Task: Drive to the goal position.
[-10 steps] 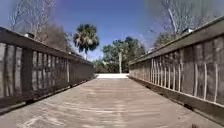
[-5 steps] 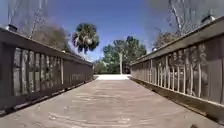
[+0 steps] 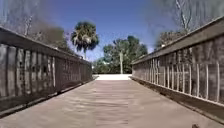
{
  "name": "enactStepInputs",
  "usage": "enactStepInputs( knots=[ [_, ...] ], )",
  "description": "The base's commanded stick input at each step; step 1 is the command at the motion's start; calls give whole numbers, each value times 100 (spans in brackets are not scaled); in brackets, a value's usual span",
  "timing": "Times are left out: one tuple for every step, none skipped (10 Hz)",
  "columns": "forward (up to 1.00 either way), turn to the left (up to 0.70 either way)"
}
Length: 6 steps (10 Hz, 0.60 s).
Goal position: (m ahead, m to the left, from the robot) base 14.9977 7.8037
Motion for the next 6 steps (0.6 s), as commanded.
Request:
enactStepInputs(
  knots=[
    [85,0],
    [85,0],
    [85,0],
    [85,0],
    [85,0],
    [85,0]
  ],
)
